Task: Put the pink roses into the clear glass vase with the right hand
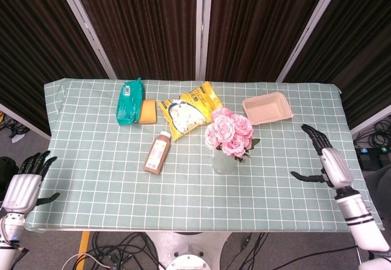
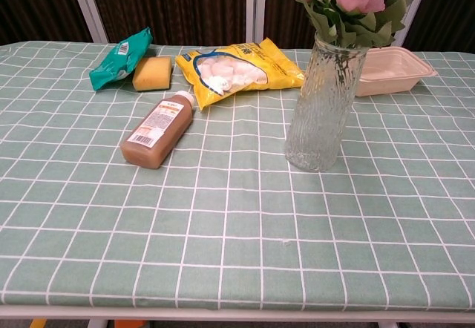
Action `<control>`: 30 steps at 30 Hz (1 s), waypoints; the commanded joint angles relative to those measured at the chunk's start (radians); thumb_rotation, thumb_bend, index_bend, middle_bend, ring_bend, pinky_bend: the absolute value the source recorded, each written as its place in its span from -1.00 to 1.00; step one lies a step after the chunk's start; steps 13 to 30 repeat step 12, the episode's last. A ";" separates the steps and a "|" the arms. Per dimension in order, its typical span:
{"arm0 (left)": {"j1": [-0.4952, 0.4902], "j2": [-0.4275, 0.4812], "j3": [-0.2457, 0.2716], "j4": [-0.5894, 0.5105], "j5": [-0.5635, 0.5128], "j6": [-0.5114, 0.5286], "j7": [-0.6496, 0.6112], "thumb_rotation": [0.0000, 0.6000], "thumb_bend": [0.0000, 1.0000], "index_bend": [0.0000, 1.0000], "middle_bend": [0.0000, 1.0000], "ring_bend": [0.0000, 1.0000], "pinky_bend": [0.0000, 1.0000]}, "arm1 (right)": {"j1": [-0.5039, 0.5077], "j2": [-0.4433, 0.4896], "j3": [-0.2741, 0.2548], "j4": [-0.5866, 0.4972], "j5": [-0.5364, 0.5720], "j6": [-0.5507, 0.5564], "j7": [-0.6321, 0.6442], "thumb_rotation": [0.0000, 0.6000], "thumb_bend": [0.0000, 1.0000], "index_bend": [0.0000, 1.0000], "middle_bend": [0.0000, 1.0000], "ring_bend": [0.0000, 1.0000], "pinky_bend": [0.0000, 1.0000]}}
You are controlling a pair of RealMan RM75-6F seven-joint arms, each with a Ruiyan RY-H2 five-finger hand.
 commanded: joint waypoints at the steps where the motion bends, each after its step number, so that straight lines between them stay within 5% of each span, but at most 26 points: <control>1: -0.001 0.001 -0.006 -0.006 0.004 0.012 -0.008 1.00 -0.79 -0.73 -0.94 -1.00 -0.80 | -0.160 -0.002 -0.095 0.105 0.028 0.153 -0.364 1.00 -0.96 -1.00 -1.00 -1.00 -1.00; 4: -0.001 0.001 -0.006 -0.012 0.012 0.021 -0.010 1.00 -0.79 -0.73 -0.94 -1.00 -0.80 | -0.202 -0.044 -0.101 0.154 0.054 0.201 -0.405 1.00 -0.96 -1.00 -1.00 -1.00 -1.00; 12: 0.004 0.010 -0.008 -0.039 0.021 0.042 -0.046 1.00 -0.79 -0.73 -0.94 -1.00 -0.80 | -0.242 -0.123 -0.120 0.310 0.028 0.253 -0.280 1.00 -0.94 -1.00 -1.00 -1.00 -1.00; 30: 0.004 0.010 -0.008 -0.039 0.021 0.042 -0.046 1.00 -0.79 -0.73 -0.94 -1.00 -0.80 | -0.242 -0.123 -0.120 0.310 0.028 0.253 -0.280 1.00 -0.94 -1.00 -1.00 -1.00 -1.00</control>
